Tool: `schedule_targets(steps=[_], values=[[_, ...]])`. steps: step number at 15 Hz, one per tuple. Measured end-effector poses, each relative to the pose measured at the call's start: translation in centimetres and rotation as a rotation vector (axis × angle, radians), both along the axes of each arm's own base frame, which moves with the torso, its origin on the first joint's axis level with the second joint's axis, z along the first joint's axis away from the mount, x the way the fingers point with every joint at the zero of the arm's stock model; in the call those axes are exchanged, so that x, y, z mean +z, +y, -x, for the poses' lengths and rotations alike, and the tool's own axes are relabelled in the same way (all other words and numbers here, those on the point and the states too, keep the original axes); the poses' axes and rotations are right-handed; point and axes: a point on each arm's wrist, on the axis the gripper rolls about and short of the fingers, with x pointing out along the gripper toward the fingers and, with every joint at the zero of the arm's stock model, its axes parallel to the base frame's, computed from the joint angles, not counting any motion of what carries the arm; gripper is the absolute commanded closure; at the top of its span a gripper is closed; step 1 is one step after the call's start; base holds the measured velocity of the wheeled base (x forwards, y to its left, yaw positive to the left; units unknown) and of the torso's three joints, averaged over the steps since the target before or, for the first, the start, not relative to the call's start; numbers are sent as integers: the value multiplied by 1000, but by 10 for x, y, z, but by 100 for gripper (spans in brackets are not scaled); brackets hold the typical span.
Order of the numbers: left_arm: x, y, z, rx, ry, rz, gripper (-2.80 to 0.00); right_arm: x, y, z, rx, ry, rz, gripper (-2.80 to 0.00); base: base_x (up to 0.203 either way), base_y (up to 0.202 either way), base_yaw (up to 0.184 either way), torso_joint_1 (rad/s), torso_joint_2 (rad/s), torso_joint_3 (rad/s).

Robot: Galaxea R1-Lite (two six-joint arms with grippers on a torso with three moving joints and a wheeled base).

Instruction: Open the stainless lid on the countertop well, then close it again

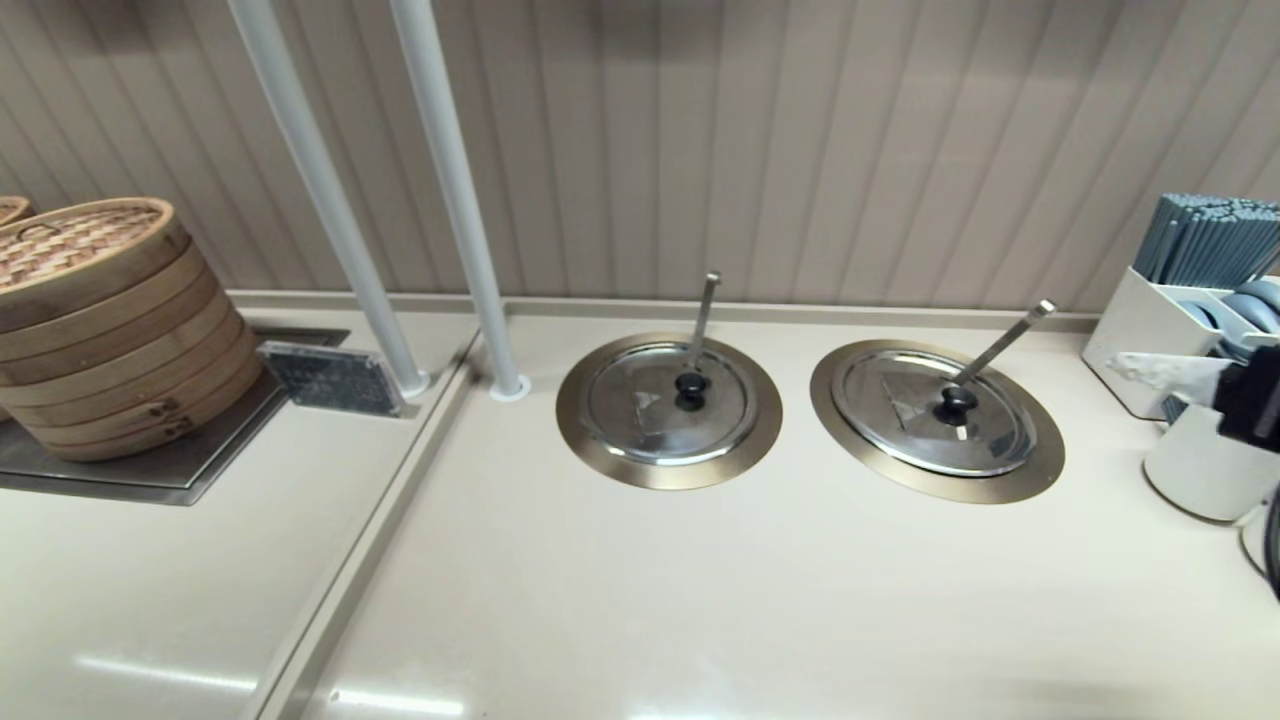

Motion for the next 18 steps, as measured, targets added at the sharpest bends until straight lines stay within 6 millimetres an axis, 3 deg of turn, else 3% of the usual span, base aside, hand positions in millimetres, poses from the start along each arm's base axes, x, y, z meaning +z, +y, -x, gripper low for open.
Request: schedule_targets(steps=[4,8,12,15,18], values=[[0,0,0,0,0,0,0,-4,13,92,84,-94,63,0,0,0,0,0,0,0],[0,0,0,0,1,0,0,-28,16,151,119,-157,151,0,0,0,0,0,0,0],[0,0,0,0,0,0,0,-60,14,178,8,-211,512,0,0,0,0,0,0,0],[0,0,0,0,0,0,0,-82,12,175,-104,-214,453,0,0,0,0,0,0,0],[0,0,0,0,0,0,0,-118,13,165,-39,-258,409,0,0,0,0,0,0,0]])
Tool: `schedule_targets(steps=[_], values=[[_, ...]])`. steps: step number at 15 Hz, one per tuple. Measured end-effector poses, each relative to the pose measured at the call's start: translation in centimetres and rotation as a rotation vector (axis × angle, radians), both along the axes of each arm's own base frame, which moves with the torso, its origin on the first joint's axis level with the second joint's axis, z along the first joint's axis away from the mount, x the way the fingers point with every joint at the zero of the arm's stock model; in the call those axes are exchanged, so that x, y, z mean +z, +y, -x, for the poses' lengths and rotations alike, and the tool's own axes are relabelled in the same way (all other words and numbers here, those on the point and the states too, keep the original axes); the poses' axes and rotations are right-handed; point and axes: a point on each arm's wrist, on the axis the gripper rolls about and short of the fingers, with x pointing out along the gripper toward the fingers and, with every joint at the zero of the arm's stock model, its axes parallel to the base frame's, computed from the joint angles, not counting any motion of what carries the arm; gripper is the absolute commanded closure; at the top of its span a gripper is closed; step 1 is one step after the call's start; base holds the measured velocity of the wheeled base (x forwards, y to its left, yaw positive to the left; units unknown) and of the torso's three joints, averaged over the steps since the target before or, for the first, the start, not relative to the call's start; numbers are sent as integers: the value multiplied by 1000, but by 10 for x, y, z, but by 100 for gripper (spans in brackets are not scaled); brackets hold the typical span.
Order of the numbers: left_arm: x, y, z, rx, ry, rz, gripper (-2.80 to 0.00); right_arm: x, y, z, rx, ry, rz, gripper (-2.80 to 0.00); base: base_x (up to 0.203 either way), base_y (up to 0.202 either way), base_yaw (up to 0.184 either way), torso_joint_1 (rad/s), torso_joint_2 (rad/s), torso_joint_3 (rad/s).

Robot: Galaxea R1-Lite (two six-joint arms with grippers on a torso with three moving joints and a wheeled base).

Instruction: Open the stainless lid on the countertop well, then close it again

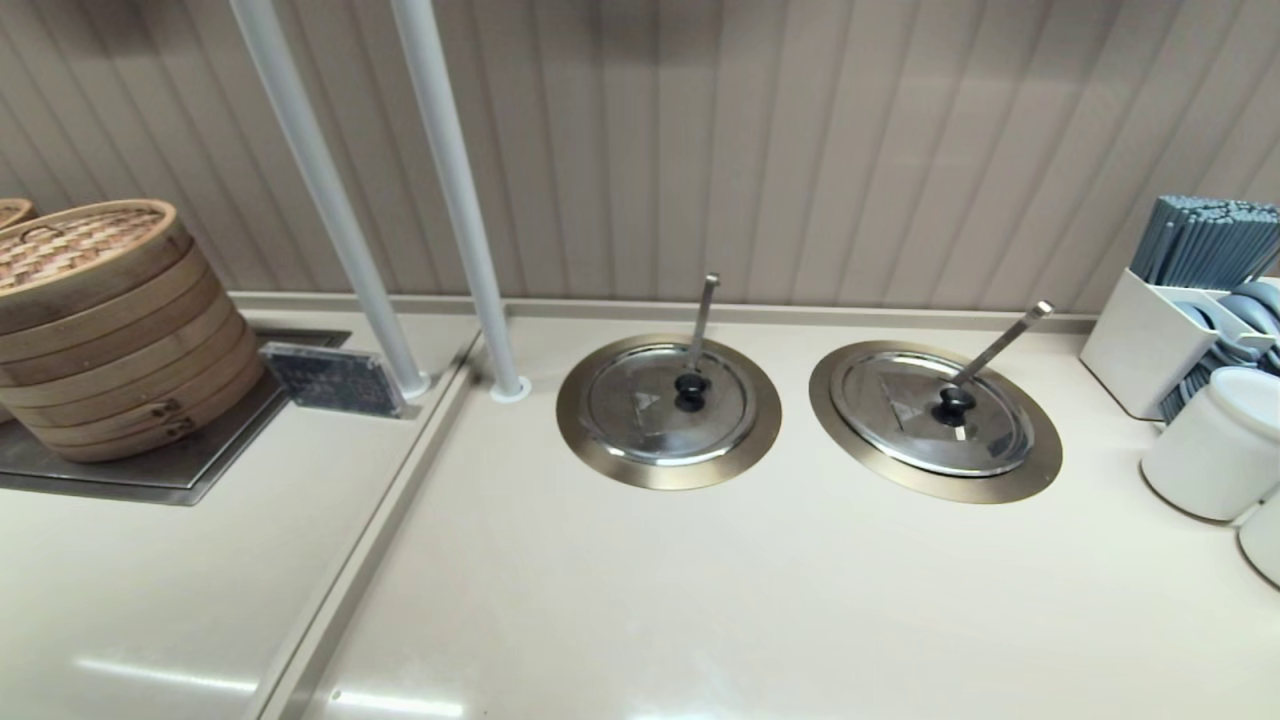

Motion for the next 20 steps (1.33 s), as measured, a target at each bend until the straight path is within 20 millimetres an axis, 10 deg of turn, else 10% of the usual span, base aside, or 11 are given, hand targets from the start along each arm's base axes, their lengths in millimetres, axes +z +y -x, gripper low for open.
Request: schedule_targets(steps=[11,20], values=[[0,0,0,0,0,0,0,-49,-1,22,21,117,16,0,0,0,0,0,0,0],[0,0,0,0,0,0,0,-49,-1,23,21,37,-56,0,0,0,0,0,0,0]])
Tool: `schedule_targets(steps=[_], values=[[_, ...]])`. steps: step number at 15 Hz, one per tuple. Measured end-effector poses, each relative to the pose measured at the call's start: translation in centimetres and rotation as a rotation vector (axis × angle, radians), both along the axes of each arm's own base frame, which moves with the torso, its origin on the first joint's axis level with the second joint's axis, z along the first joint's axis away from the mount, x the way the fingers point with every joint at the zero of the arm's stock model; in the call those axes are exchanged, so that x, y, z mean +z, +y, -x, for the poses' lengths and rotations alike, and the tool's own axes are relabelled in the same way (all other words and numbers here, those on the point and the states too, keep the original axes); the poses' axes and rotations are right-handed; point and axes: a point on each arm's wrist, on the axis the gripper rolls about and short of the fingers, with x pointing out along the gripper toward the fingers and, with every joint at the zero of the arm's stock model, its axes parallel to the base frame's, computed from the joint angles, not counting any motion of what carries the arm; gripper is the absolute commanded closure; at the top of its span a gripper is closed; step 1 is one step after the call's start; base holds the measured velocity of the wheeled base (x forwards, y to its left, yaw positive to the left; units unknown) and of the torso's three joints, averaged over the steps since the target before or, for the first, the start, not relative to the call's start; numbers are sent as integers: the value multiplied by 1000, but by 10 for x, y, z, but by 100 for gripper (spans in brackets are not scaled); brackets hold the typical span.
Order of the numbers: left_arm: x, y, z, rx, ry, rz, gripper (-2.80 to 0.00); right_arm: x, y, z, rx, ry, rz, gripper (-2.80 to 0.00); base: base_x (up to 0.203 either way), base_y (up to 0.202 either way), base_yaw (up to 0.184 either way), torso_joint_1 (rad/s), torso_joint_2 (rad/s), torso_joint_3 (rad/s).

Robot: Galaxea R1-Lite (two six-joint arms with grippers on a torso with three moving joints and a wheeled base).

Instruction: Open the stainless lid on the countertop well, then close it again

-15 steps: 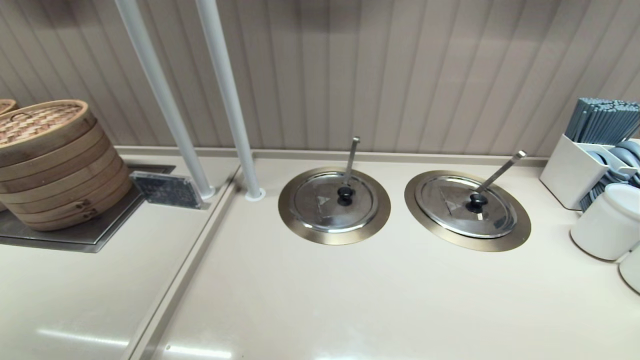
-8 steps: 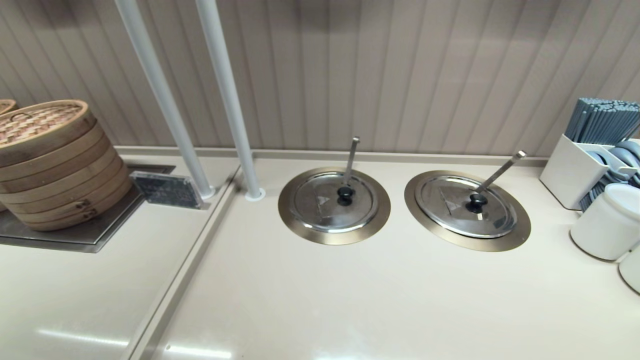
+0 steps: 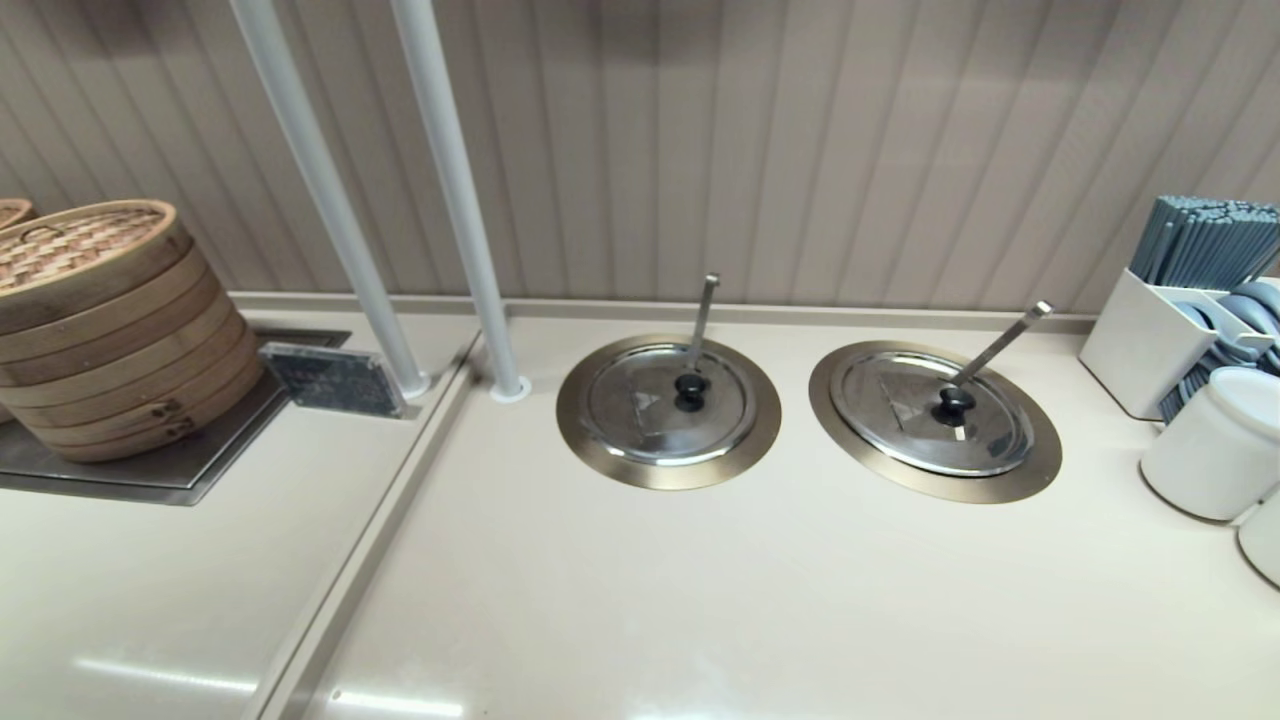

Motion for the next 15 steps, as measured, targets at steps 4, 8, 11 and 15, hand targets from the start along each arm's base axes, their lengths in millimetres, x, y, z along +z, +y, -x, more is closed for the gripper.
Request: schedule_targets(steps=[4,8,11,15], values=[[0,0,0,0,0,0,0,0,0,0,-1,0,-3,0,0,0,0,0,0,0],[0,0,0,0,0,0,0,0,0,0,-1,-1,-6,0,0,0,0,0,0,0],[0,0,0,0,0,0,0,0,0,0,-1,-1,-7,0,0,0,0,0,0,0],[0,0,0,0,0,0,0,0,0,0,-1,-1,-8,0,0,0,0,0,0,0]])
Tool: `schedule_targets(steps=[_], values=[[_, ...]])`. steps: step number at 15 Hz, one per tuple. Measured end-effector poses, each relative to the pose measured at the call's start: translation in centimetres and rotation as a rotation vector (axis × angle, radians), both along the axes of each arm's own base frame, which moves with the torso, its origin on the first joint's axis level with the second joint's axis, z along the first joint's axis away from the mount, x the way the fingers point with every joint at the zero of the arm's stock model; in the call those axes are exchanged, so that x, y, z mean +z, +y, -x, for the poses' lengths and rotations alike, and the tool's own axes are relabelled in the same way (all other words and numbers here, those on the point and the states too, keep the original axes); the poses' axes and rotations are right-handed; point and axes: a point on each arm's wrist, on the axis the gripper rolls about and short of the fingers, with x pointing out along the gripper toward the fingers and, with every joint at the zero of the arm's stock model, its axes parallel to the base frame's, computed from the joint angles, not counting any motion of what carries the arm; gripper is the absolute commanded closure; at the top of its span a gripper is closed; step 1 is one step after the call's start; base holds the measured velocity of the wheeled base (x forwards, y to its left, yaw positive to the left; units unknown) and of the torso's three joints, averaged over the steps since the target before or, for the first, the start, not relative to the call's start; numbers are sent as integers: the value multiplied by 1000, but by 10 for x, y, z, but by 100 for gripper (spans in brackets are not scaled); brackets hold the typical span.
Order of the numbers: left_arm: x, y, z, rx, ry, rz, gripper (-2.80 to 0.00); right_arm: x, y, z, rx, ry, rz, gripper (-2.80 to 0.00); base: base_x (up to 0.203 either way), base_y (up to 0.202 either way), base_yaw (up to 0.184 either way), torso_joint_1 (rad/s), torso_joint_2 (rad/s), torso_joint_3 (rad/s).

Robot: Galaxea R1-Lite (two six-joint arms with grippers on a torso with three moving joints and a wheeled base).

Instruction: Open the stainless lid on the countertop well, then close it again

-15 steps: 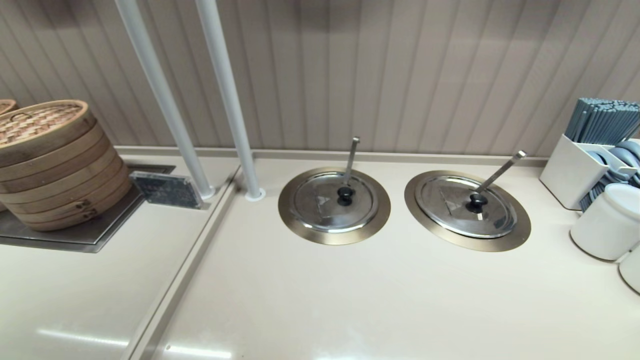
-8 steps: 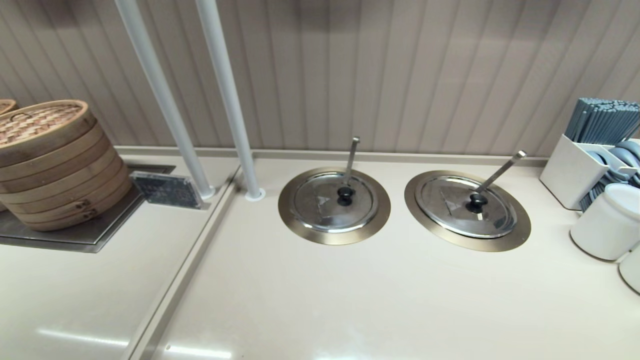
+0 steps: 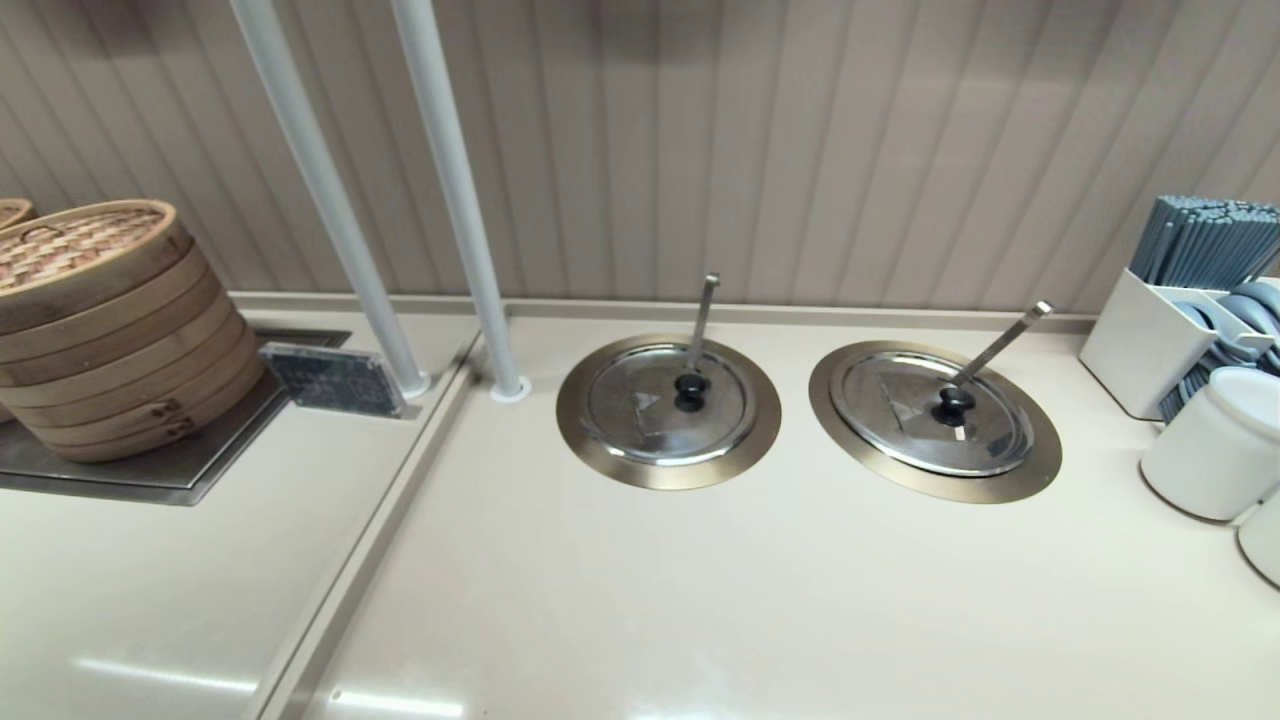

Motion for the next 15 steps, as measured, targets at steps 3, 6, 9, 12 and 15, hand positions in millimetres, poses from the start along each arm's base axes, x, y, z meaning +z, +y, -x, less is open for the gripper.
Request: schedule_targets(steps=[3,6,9,12,15], values=[[0,0,0,0,0,0,0,0,0,0,0,0,-3,0,0,0,0,0,0,0],[0,0,0,0,0,0,0,0,0,0,-2,1,-5,0,0,0,0,0,0,0],[0,0,0,0,0,0,0,0,0,0,-1,0,-5,0,0,0,0,0,0,0],[0,0,0,0,0,0,0,0,0,0,-2,1,-5,0,0,0,0,0,0,0],[0,0,0,0,0,0,0,0,0,0,-2,1,-6,0,0,0,0,0,0,0]])
